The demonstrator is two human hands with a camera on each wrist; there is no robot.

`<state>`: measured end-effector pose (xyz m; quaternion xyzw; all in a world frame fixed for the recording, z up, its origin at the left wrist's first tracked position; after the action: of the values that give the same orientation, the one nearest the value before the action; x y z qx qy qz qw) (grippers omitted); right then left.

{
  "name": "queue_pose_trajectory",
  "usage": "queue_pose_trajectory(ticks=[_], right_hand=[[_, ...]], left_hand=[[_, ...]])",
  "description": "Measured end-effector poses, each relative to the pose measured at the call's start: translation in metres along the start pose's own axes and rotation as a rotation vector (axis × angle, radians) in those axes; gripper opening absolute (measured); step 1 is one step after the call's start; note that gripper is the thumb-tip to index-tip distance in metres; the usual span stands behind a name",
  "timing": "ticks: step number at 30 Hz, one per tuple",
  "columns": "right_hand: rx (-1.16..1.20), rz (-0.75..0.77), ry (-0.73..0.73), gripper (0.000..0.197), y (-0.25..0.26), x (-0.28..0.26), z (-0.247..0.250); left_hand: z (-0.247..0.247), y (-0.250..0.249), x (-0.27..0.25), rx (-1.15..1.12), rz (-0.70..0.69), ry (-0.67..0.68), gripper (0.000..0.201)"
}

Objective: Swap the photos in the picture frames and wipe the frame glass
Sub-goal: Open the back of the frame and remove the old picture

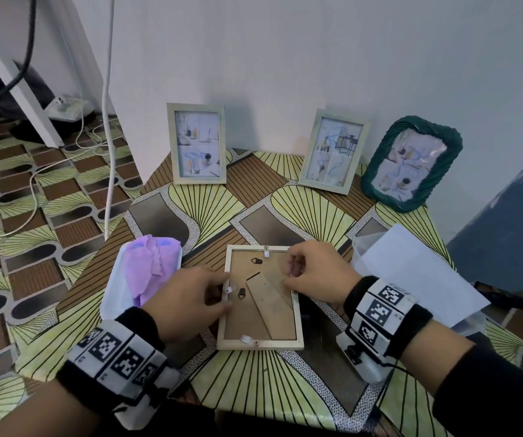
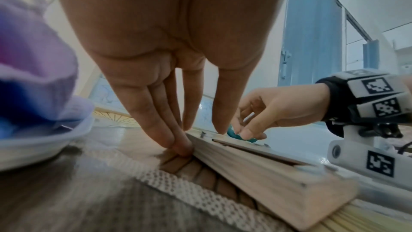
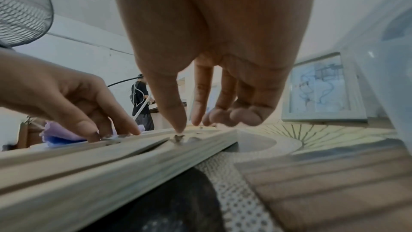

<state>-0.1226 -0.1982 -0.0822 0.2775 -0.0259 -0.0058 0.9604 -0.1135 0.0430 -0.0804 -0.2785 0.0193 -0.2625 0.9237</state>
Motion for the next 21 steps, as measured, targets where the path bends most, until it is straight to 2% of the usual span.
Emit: queue_pose_trajectory(ticks=[4,8,13,21], right_hand=[[-0.047,0.137,-0.093,0.003,0.009,0.010,0.000],[-0.168,0.254,-0.030,0.025,0.013,0.027,-0.002],[-0.289,0.264,0.093,0.027,0.017,0.039,-0.008],[-0.304,0.221,0.118,0.028,0.018,0.044,-0.008]], left_hand=[[0.003,0.006,0.009,-0.108,0.102,-0.013,0.030],[0.002,0.005,0.021,-0.018,0.108,0.025,0.031],[0.003,-0.001,0.033,0.149,0.077,0.045,0.028],[0.003,-0.004,0.041,0.231,0.101,0.066,0.020]])
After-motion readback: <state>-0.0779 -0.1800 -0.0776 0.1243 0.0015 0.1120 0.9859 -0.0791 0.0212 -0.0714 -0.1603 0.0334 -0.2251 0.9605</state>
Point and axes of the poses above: each hand's wrist, its own x-axis towards the middle knuckle, its own z-axis out of the back of the hand, y = z × x, the point moved 1 cm from there along x, towards the middle knuckle, and after that the axes turned 10 degrees about -y, right-handed, at the moved point
